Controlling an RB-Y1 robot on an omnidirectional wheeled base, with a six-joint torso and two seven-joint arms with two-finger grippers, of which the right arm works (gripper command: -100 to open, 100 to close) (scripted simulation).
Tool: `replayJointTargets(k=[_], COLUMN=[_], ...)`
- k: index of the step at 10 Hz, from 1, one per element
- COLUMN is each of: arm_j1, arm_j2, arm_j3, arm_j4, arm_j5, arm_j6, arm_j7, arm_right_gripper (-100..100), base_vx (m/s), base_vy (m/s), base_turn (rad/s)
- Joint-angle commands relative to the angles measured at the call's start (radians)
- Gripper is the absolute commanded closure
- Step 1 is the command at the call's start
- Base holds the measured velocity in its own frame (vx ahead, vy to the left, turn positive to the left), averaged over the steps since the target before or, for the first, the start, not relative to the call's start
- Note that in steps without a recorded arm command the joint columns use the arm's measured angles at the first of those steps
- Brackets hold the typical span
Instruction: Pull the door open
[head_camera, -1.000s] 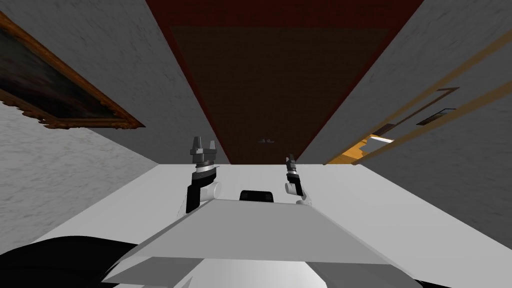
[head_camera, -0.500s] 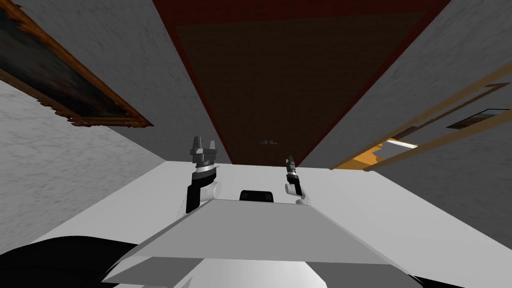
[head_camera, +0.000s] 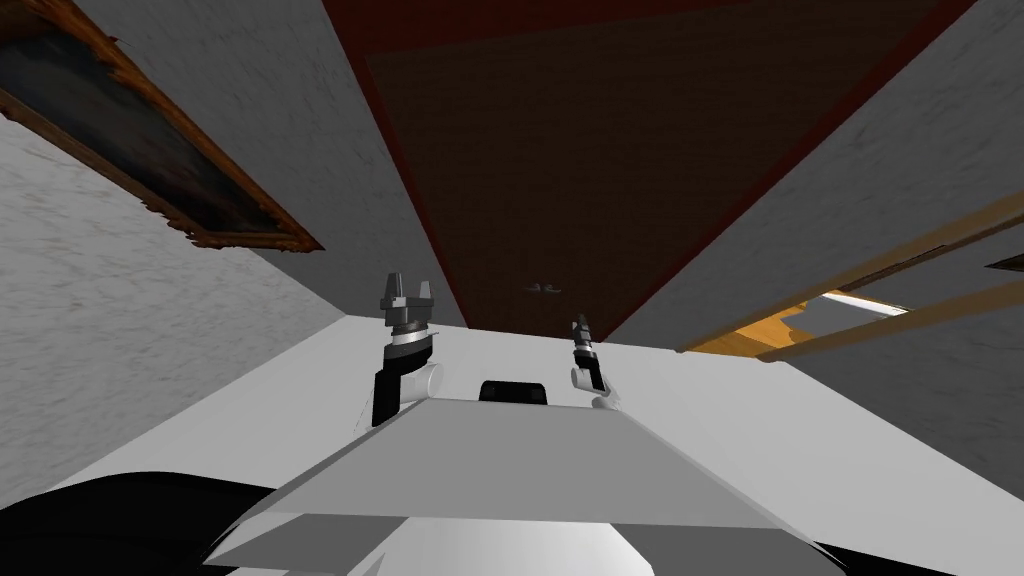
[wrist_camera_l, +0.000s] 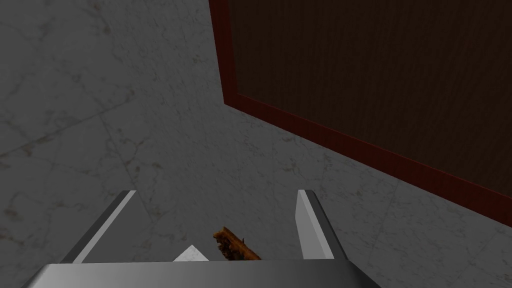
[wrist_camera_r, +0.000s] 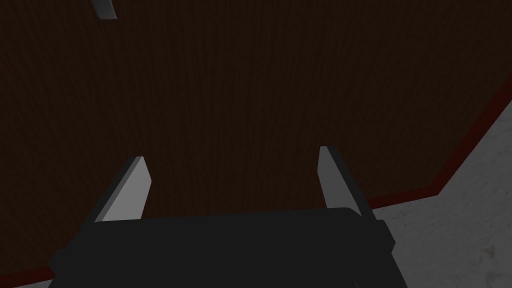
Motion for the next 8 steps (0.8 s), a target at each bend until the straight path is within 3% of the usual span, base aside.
replayJointTargets(k=[1, 6, 7, 8], arm_j1=[-0.02, -0.074, -0.074, -0.084], arm_j2=[-0.001, -0.012, -0.012, -0.014], arm_j3=[-0.006, -0.024, -0.024, -0.027], arm_j4=[0.048, 0.196, 0.196, 0.225], arm_j5=[-0.007, -0.03, -0.03, -0.034], arm_j6=[-0.003, -0.022, -0.022, -0.026], arm_j7=[-0.003, -0.02, -0.02, -0.023], arm_right_gripper=[-100, -100, -100, -100], base_vx=[0.111, 0.094, 0.059, 0.054], base_vy=[-0.008, -0.027, -0.017, -0.015], base_turn=[0.13, 0.13, 0.036, 0.067])
